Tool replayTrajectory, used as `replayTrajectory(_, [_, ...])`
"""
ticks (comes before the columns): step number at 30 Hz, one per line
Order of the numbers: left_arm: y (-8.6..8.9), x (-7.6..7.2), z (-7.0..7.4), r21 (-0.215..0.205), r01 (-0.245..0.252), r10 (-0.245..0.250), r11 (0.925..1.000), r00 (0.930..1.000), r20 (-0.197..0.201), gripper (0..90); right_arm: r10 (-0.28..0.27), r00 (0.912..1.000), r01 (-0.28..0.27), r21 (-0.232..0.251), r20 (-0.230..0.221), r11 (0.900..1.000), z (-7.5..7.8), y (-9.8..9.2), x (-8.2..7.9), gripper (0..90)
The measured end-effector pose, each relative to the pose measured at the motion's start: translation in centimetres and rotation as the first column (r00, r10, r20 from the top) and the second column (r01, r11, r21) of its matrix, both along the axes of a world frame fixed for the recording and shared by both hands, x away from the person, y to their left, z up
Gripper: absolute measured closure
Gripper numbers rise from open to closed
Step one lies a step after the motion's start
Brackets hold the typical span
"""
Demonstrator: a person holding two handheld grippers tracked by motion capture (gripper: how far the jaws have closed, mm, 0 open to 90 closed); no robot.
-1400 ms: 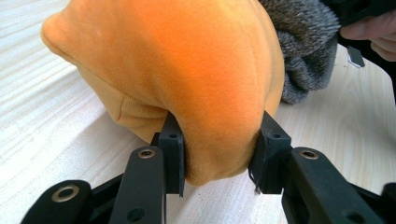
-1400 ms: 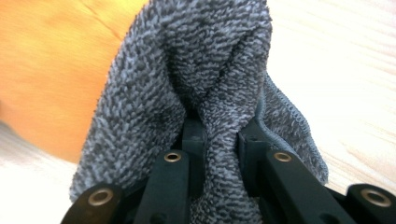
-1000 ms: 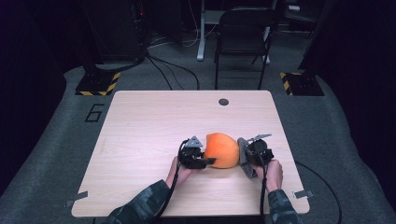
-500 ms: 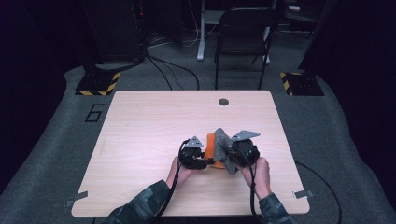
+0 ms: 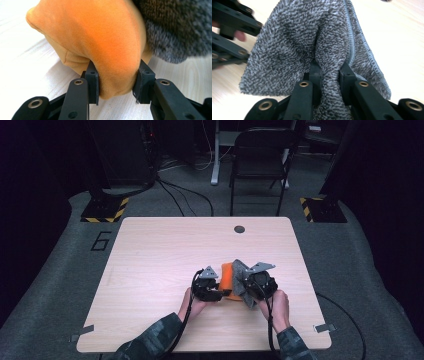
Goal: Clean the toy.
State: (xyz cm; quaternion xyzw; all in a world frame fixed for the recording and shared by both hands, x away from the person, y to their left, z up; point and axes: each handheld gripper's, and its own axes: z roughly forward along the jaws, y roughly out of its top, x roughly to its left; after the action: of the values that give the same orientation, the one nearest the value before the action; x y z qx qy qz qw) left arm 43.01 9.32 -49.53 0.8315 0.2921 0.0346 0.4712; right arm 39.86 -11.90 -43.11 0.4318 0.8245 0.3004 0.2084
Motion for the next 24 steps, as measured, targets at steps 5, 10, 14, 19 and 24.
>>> replayTrajectory(5, [0.0, 0.1, -0.1, -0.008, -0.002, 0.002, 1.0000, 1.0000, -0.002, 62.8, -0.035, 0.9993, 0.035, -0.013, -0.015, 0.999, -0.3, -1.3, 0.5, 77.0])
replayTrajectory(10, [-0.1, 0.0, 0.0, -0.003, -0.001, 0.001, 1.0000, 1.0000, 0.001, 62.8, -0.062, 0.9970, 0.062, -0.014, -0.046, 0.998, -1.0, -2.4, 1.0, 76.9])
replayTrajectory(14, [-0.1, 0.1, -0.1, -0.008, 0.004, -0.004, 1.0000, 1.0000, 0.000, 62.8, -0.096, 0.9930, 0.095, -0.027, -0.068, 0.995, -1.6, -3.3, 1.5, 76.9])
replayTrajectory(19, [-0.1, 0.0, -0.1, -0.011, -0.004, 0.004, 0.9999, 1.0000, -0.002, 62.8, -0.156, 0.9807, 0.149, -0.063, -0.118, 0.987, -3.7, -4.7, 2.5, 76.9])
replayTrajectory(24, [0.0, 0.0, -0.1, -0.011, -0.002, 0.002, 0.9999, 1.0000, -0.006, 62.7, -0.180, 0.9678, 0.168, -0.077, -0.176, 0.983, -6.1, -5.1, 3.5, 76.8])
